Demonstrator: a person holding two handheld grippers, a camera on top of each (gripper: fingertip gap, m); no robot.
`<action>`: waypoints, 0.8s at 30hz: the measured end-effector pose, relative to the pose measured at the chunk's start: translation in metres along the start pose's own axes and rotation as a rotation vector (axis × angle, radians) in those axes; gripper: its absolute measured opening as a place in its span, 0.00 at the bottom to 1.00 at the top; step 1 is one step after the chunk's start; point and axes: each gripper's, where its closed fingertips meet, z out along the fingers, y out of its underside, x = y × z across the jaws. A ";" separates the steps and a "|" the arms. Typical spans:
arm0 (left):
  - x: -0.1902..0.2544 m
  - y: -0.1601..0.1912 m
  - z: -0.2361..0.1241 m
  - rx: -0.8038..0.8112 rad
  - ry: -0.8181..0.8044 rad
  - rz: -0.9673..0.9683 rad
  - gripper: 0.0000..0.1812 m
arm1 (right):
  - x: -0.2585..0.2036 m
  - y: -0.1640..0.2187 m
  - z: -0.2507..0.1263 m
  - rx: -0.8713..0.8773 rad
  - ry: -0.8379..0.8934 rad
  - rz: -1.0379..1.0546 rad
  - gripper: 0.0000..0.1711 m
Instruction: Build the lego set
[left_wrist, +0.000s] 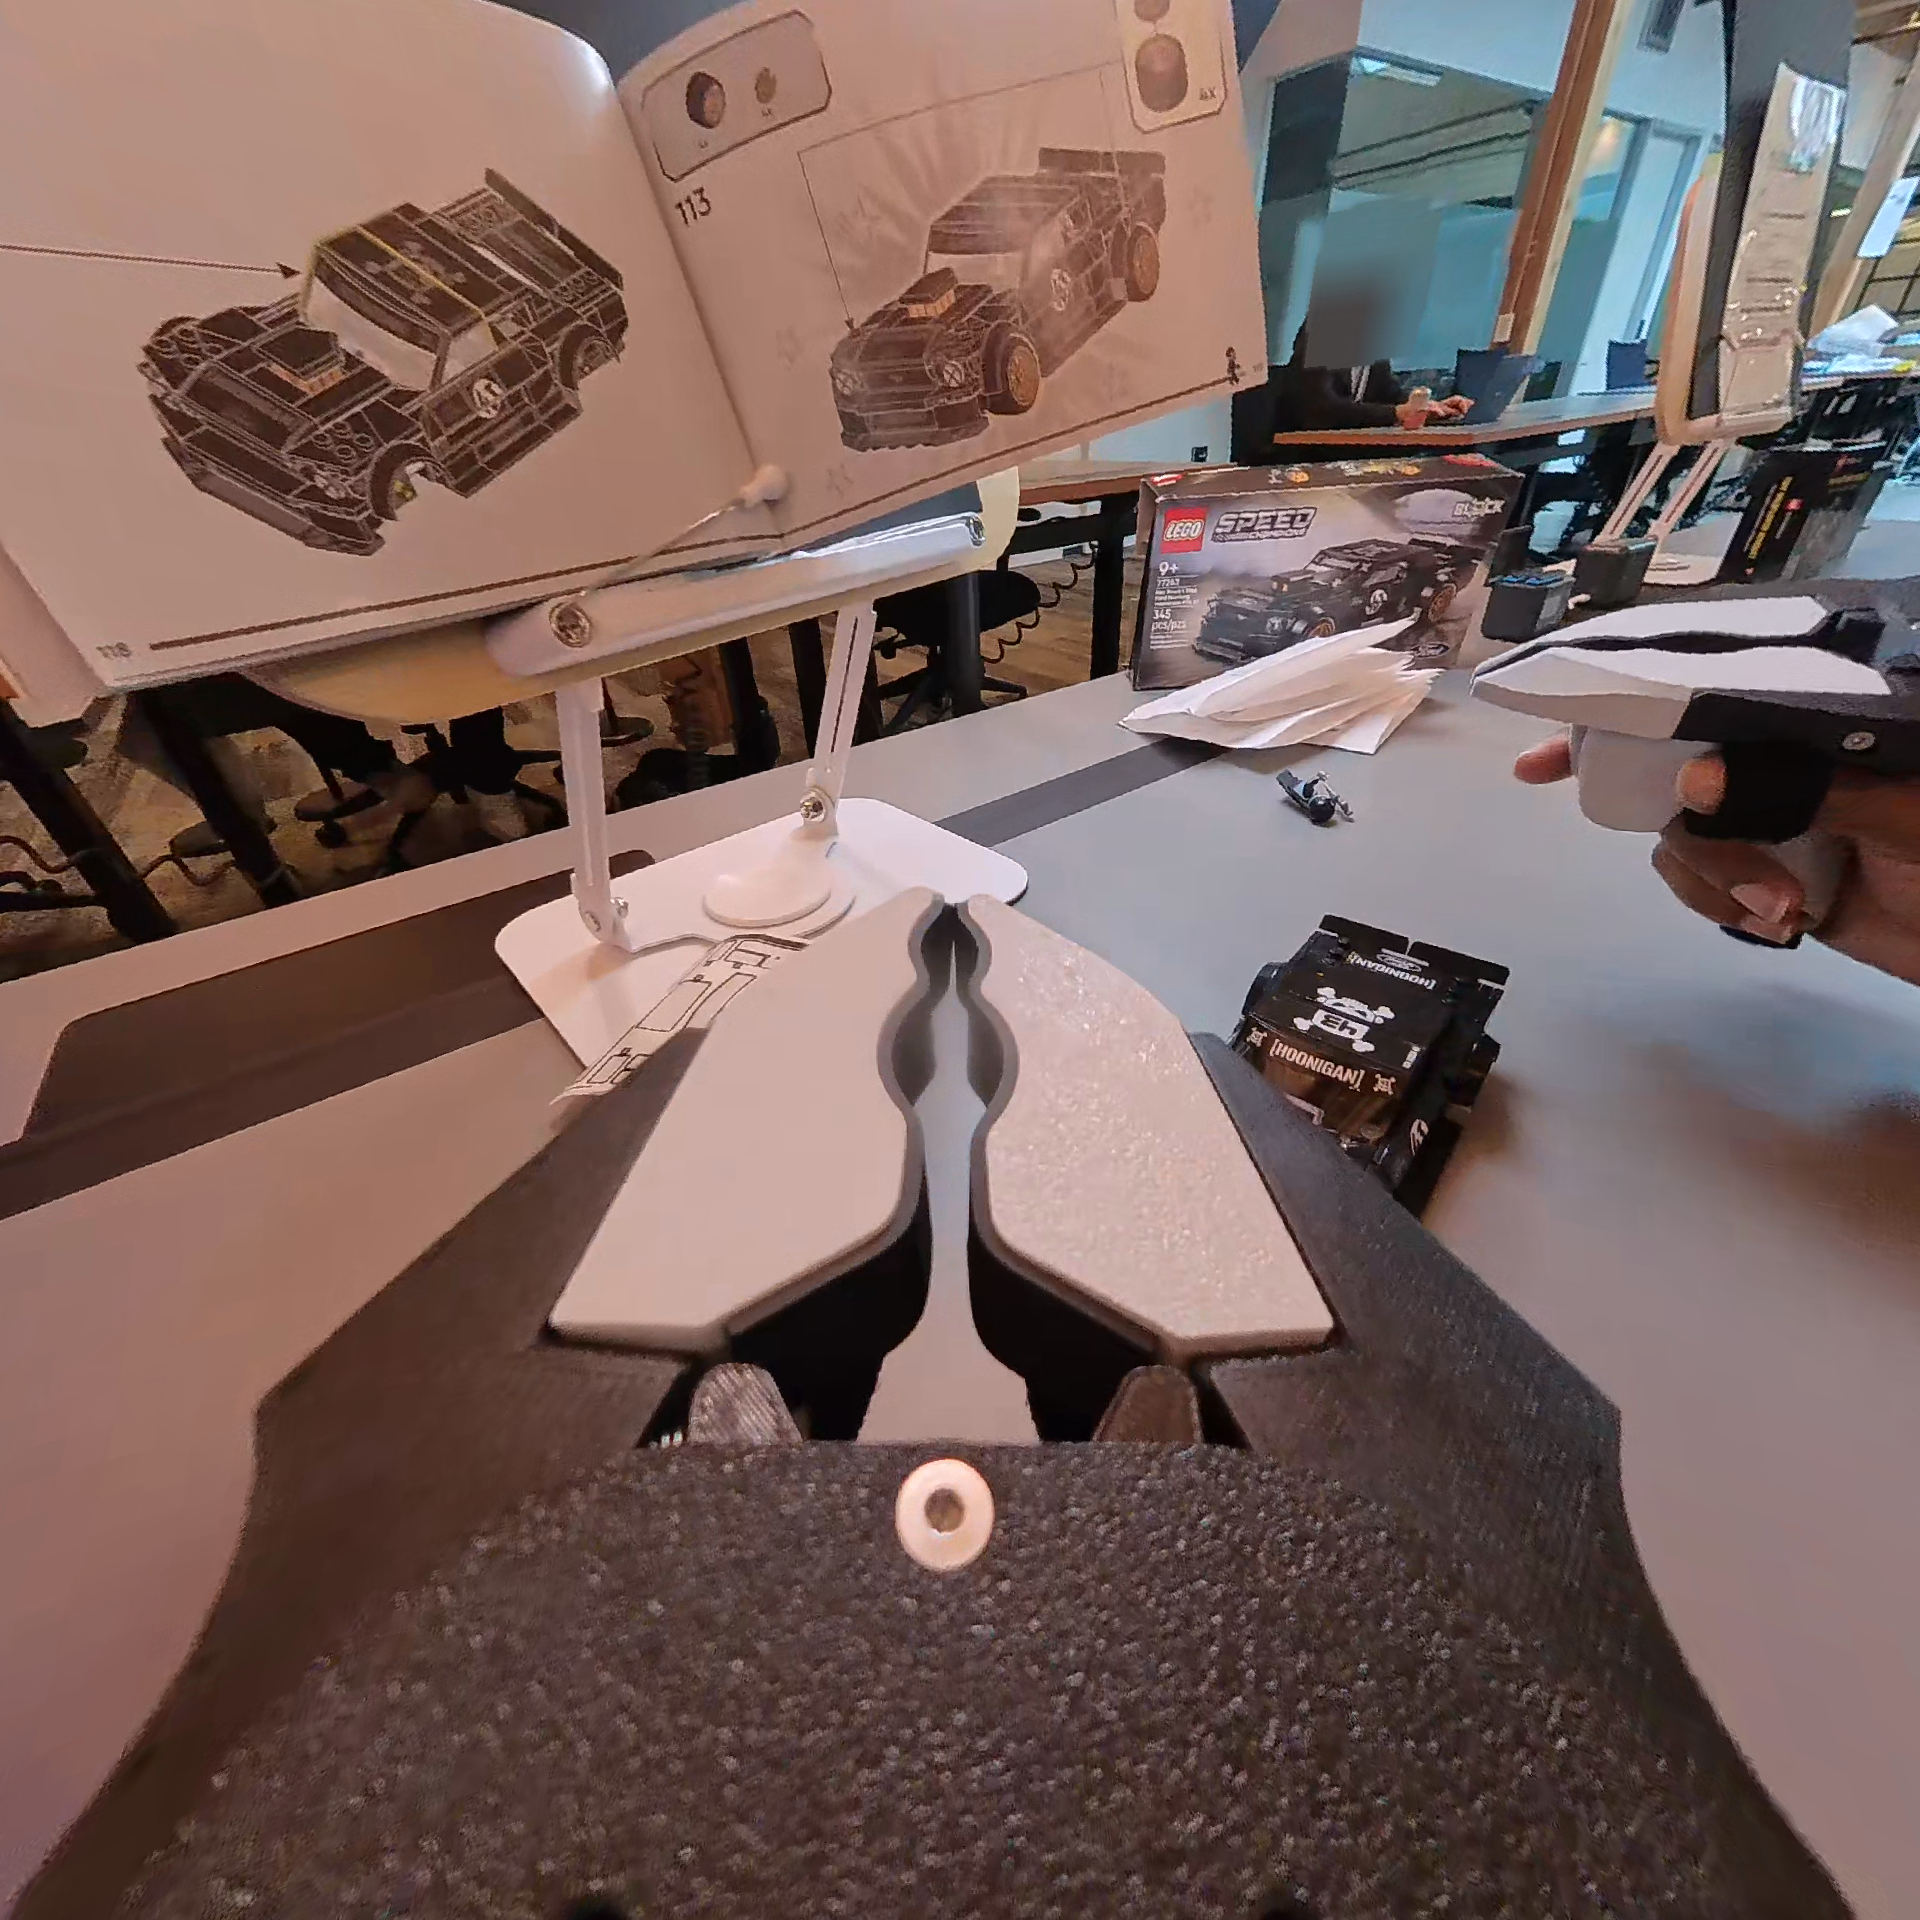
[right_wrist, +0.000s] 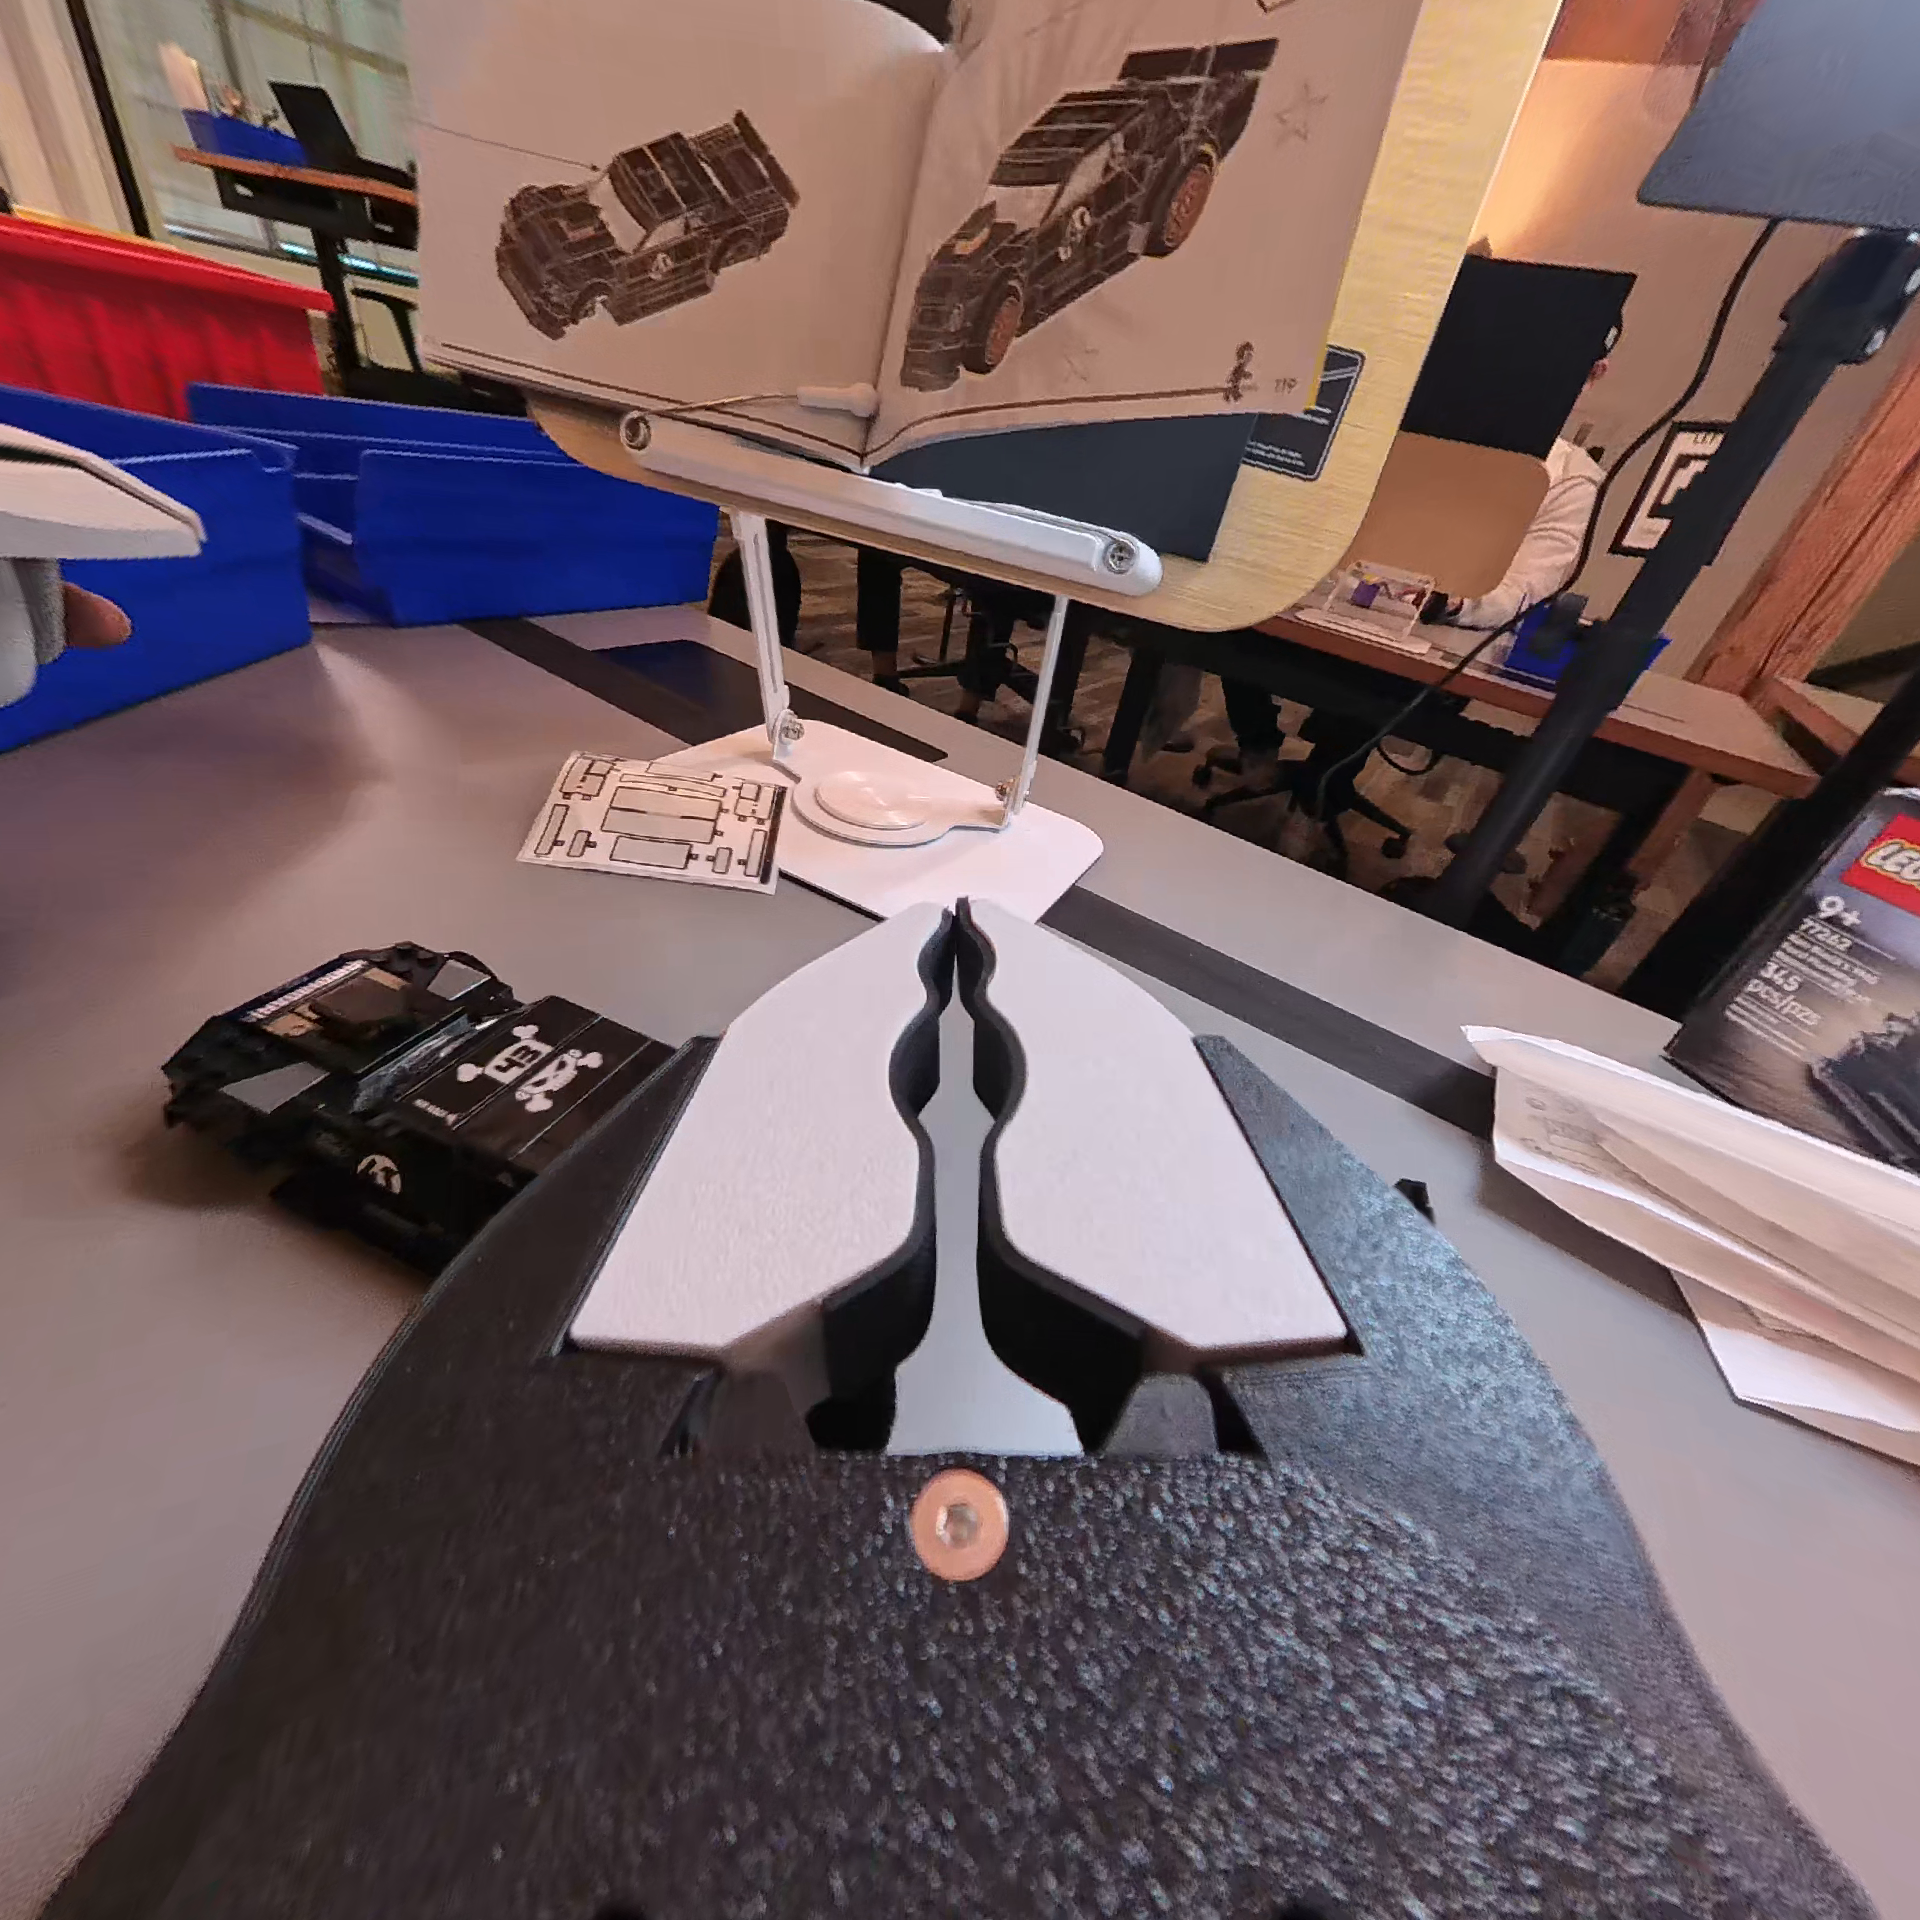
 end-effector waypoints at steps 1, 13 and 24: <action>0.001 0.001 0.000 -0.004 0.003 0.007 0.00 | -0.001 0.000 -0.001 0.000 0.001 -0.015 0.00; -0.001 0.003 -0.001 -0.030 -0.004 0.084 0.00 | 0.003 0.008 -0.001 -0.036 -0.044 0.089 0.00; 0.004 0.010 0.003 -0.052 0.021 0.063 0.00 | 0.004 0.003 -0.007 -0.024 -0.089 0.154 0.03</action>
